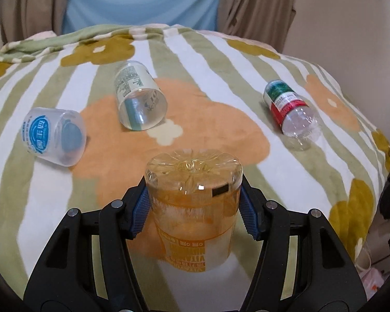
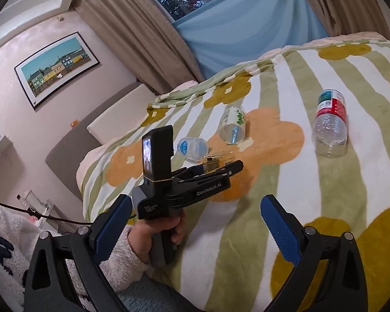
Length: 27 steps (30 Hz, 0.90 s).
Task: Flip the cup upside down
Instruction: 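Open the left gripper and lift it away from the cup's bottom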
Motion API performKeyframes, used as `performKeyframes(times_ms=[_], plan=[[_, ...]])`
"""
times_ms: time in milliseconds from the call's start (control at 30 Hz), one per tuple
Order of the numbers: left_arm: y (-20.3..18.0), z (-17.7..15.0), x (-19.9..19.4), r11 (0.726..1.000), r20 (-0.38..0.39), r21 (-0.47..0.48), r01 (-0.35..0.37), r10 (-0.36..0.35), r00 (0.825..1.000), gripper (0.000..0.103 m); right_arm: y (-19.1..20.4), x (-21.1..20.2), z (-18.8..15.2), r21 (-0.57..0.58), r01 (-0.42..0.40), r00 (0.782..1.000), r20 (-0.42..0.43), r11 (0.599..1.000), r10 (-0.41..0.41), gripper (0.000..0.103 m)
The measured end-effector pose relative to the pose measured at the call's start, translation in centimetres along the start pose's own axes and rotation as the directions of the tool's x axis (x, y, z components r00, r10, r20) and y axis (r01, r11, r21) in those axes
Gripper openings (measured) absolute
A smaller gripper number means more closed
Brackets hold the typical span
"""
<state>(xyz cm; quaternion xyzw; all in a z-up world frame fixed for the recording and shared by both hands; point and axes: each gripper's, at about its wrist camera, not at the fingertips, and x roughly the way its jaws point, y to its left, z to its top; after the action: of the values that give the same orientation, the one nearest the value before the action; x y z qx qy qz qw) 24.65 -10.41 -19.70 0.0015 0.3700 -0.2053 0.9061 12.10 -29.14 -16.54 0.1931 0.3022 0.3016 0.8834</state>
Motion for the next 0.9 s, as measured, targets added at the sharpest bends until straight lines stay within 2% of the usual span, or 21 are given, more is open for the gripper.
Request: performKeyframes(times_ms=[167,300,433,500,533,567,633,800,900], plan=[[-0.3,-1.4,-0.7,1.0,-0.062,0.014,0.01,-0.009,0.998,0.057,0.1,0.3,0.2,-0.005,-0.018,1.0,0.007,1.0,0.018,0.099],[-0.9,-1.7,-0.8,0.999,-0.076,0.049,0.0,0.004,0.997,0.057,0.3,0.6,0.2,-0.009,-0.027,1.0,0.003,1.0,0.027,0.099],[-0.5,-1.8,-0.9,0.999,-0.094,0.033,0.011,-0.008,0.996,0.057,0.6,0.5,0.2,-0.02,-0.026,1.0,-0.001,0.999,0.026,0.099],[-0.5,-1.9,-1.0,0.999,-0.106,0.025,0.024,-0.021,0.994,0.067,0.7,0.5,0.3,-0.023,-0.024,1.0,-0.001,0.999,0.024,0.099],[-0.5,-1.9,-1.0,1.0,-0.115,0.025,0.016,-0.013,0.993,0.088,0.7,0.4,0.3,-0.024,-0.02,1.0,0.001,1.0,0.02,0.099],[-0.5,-1.9,-1.1,1.0,-0.115,0.027,0.0,0.003,0.993,0.103,0.6,0.4,0.3,-0.024,-0.018,1.0,0.001,1.0,0.018,0.099],[-0.5,-1.7,-1.8,0.999,-0.097,0.034,-0.009,0.012,0.995,0.103,0.6,0.4,0.3,-0.024,-0.011,1.0,0.002,1.0,0.011,0.099],[-0.4,-1.5,-3.1,0.998,-0.13,0.052,-0.038,0.044,0.991,0.103,1.1,0.4,0.6,-0.039,0.012,1.0,0.001,0.999,-0.012,0.099],[-0.3,-1.3,-5.0,0.996,-0.122,0.058,-0.061,0.067,0.99,0.103,1.7,0.1,1.0,-0.069,0.027,1.0,0.007,0.997,-0.027,0.099]])
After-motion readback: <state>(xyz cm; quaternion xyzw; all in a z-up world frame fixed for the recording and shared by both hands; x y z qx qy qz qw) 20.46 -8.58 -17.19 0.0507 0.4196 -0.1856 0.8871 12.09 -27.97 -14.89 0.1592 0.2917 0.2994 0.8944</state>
